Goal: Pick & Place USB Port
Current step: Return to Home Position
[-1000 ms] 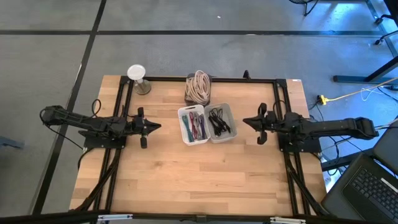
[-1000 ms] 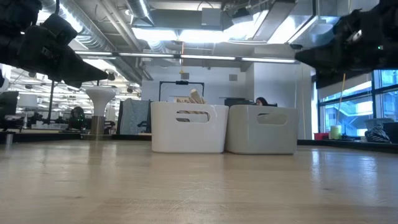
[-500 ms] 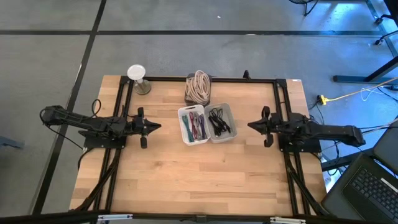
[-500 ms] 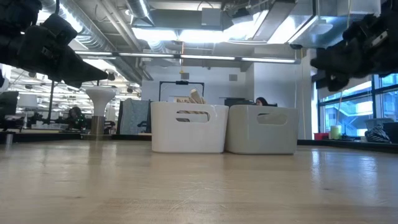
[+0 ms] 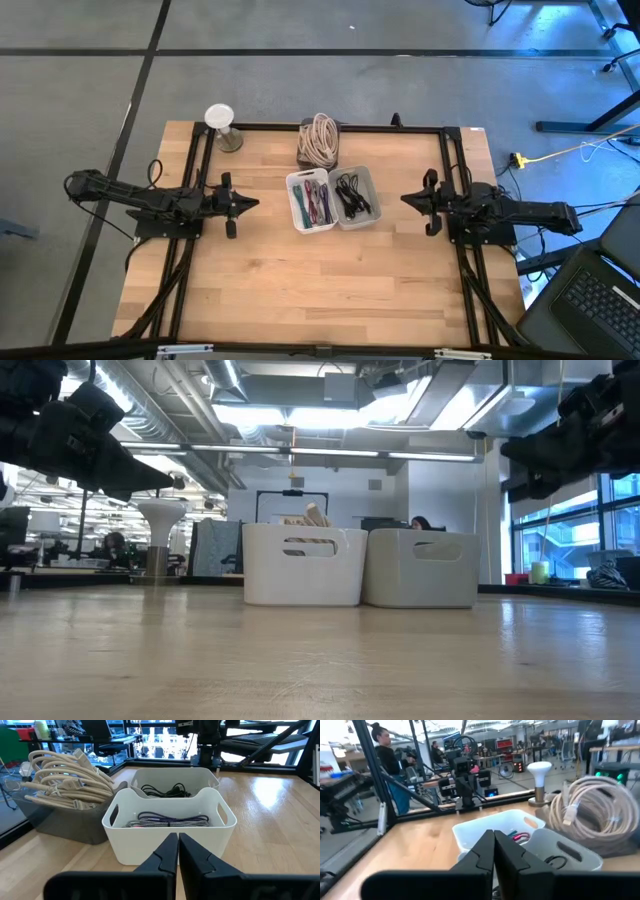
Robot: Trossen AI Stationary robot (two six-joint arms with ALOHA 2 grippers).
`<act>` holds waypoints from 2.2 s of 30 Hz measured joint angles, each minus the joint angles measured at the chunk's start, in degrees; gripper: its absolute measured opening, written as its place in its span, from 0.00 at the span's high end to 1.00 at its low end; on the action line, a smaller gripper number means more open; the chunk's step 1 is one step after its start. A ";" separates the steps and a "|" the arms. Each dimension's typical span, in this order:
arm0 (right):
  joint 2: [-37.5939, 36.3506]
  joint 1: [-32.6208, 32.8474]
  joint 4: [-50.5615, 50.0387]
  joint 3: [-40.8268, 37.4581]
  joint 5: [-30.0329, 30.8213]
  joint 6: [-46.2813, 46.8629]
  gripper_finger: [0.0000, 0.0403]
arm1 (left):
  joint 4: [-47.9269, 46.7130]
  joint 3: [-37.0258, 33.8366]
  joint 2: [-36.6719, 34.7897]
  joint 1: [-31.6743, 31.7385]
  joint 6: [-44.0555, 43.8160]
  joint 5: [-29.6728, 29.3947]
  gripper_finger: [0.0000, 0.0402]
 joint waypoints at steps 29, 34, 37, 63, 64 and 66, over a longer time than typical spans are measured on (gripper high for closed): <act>-0.01 0.00 0.00 0.00 -0.22 1.29 0.90 | -1.08 0.00 -9.87 2.93 -2.40 3.67 0.98; 0.02 0.00 -0.02 0.00 -0.22 1.27 0.90 | -1.86 0.00 -15.34 6.87 1.00 12.16 0.98; 0.01 0.00 -0.02 0.00 -0.22 1.27 0.90 | -3.41 0.01 -15.34 8.04 2.19 19.28 0.98; 0.02 0.00 0.00 0.00 -0.22 1.27 0.90 | -3.02 0.00 -15.37 12.37 3.04 21.03 0.98; 0.02 0.00 0.00 0.00 -0.22 1.29 0.90 | -3.01 0.00 -15.37 12.37 3.04 21.03 0.97; 0.02 0.00 0.00 0.00 -0.22 1.29 0.90 | -3.02 0.00 -15.37 12.37 3.04 21.03 0.97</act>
